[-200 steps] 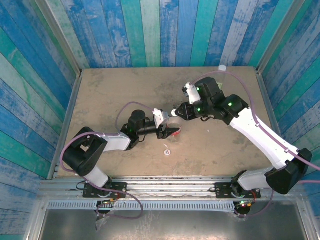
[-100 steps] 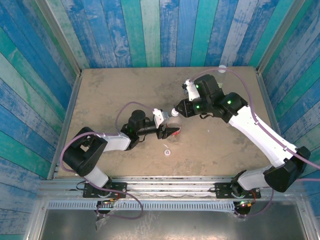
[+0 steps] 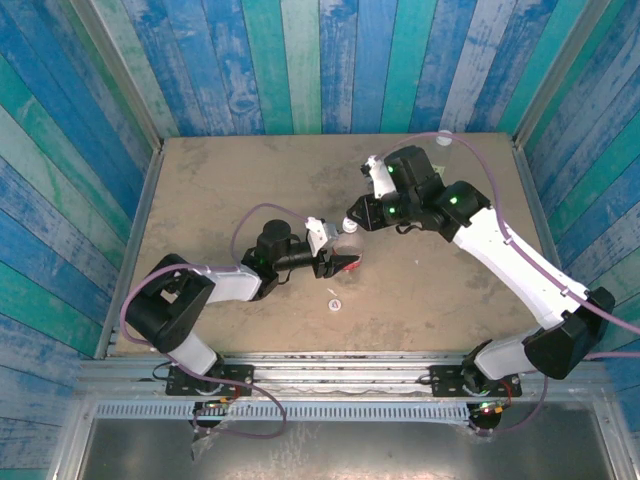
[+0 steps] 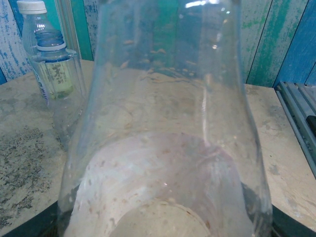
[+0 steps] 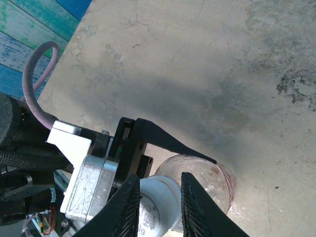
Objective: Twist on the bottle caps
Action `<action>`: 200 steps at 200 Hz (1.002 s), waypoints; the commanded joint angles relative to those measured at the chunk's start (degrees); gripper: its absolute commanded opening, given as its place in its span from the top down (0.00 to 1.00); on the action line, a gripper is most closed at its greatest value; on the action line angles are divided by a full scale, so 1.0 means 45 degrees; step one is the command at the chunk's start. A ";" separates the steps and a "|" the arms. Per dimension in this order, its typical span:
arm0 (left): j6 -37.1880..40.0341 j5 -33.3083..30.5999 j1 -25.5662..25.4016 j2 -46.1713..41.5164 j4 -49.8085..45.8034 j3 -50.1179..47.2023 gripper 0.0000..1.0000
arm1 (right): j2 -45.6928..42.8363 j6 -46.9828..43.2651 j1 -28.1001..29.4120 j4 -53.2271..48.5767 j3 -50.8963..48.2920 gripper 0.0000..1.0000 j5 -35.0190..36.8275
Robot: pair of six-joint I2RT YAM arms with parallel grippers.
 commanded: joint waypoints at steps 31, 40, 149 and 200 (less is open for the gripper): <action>0.0201 -0.0169 0.0017 0.0314 -0.0423 -0.0141 0.35 | 0.0562 -0.0266 0.0018 -0.0716 0.0135 0.74 0.0319; 0.0197 -0.0188 0.0006 0.0314 -0.0433 -0.0139 0.35 | 0.0557 -0.0256 0.0007 -0.0744 0.0150 0.74 0.0281; 0.0247 -0.0270 0.0005 0.0275 -0.0474 -0.0196 0.35 | -0.0387 -0.0022 0.0037 0.0065 0.0363 0.60 -0.0060; 0.0203 -0.0193 0.0004 0.0353 -0.0404 -0.0163 0.35 | -0.0840 0.0125 0.0033 0.0153 -0.0762 0.62 0.0101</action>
